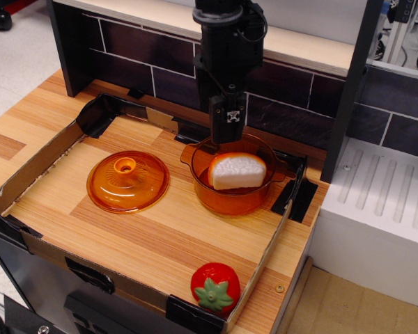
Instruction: Take sushi out of pot
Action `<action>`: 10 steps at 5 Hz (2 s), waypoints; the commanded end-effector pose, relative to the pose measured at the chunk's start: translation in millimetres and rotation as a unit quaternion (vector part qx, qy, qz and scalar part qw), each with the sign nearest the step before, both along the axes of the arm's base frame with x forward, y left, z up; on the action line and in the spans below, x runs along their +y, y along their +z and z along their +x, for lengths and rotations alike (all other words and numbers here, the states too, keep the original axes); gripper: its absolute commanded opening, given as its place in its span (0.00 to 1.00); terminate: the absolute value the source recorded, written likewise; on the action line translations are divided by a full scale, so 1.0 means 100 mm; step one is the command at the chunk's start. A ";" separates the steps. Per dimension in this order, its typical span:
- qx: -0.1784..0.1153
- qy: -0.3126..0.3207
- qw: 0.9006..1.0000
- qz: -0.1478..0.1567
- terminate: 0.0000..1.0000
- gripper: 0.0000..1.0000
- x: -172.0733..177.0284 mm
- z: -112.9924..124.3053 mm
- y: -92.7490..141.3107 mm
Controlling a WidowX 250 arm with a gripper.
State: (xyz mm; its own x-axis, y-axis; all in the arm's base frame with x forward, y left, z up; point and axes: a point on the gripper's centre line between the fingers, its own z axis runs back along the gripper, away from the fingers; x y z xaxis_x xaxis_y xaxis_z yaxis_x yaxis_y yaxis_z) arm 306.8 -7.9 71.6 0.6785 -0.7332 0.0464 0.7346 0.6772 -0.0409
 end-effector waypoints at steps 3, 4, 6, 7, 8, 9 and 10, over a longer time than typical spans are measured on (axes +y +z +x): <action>0.002 0.002 1.000 0.006 0.00 1.00 -0.20 -0.02 -0.26; 0.001 0.001 1.000 0.013 0.00 1.00 -0.21 -0.04 -0.37; -0.003 -0.007 1.000 0.026 0.00 1.00 -0.24 -0.06 -0.49; -0.009 0.001 1.000 0.023 0.00 0.00 -0.25 -0.07 -0.49; -0.014 0.004 1.000 0.018 0.00 0.00 -0.24 -0.07 -0.44; -0.047 0.023 0.999 0.012 0.00 0.00 -0.19 -0.03 -0.23; -0.092 0.046 0.995 -0.005 0.00 0.00 -0.12 0.01 0.17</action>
